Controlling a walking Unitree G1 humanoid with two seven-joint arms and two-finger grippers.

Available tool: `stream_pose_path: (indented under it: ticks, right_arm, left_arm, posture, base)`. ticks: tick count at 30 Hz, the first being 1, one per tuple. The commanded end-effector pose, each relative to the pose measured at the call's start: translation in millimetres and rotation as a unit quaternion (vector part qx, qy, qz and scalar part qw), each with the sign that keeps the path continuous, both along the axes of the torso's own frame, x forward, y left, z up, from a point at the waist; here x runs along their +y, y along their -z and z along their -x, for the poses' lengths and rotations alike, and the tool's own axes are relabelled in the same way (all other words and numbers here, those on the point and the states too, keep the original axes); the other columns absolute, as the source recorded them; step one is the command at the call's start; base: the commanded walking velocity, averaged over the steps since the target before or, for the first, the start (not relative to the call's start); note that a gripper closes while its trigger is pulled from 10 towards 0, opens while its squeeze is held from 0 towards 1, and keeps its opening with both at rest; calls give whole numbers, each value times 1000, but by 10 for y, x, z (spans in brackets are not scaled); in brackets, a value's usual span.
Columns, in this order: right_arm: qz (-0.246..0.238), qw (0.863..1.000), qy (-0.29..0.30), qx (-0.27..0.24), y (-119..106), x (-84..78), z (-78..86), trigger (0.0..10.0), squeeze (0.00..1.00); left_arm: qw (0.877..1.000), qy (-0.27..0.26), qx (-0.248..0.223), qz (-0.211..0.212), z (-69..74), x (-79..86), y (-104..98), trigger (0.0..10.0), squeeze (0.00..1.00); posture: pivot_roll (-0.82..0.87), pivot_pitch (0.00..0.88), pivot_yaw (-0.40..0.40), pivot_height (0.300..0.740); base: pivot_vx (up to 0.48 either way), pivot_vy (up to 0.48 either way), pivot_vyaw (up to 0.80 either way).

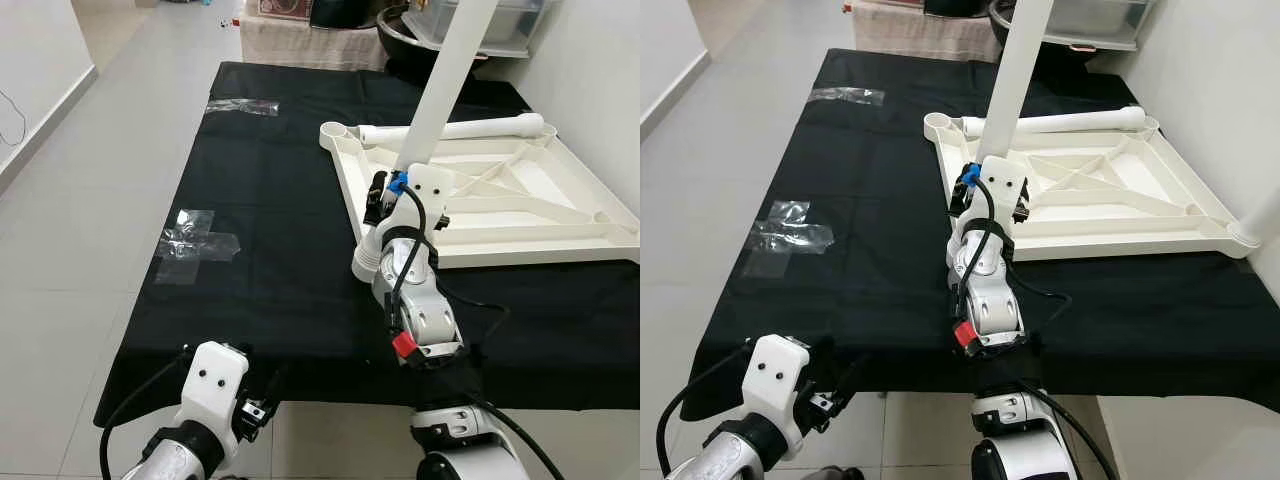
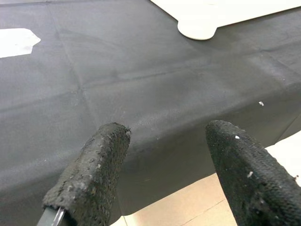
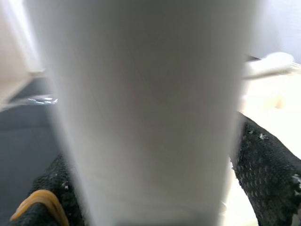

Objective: Building children table

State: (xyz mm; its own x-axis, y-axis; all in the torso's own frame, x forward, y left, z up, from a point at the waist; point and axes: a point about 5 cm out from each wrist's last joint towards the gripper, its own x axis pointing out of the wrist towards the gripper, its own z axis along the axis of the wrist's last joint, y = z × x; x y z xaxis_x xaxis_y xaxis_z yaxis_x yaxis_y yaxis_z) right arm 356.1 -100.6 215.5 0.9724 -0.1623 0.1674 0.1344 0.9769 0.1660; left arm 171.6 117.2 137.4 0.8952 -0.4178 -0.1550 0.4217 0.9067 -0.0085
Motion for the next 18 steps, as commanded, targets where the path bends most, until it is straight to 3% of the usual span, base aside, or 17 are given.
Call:
stream_pose_path:
  ticks: [1,8,16,18]
  right_arm:
    - [-10,999,-26,-24,-18,-101,1,10000,0]
    - [-10,997,-43,-57,-75,-318,-37,10000,0]
    - [-5,987,-154,-47,-97,-501,-214,10000,0]
    - [12,972,-231,-49,-141,-554,-275,10000,0]
  left_arm:
    - [1000,2,9,1,21,-8,37,10000,0]
    - [1000,3,10,0,26,-16,44,10000,0]
    - [1000,3,7,-2,23,-21,39,10000,0]
    - [1000,3,7,-2,23,-19,37,10000,0]
  posture:
    - [146,140,-107,740]
    - [148,132,-106,740]
    - [155,128,-110,740]
    - [153,130,-115,740]
  base:
    - [0,0,0]
    - [0,0,0]
    - [0,0,0]
    - [0,0,0]
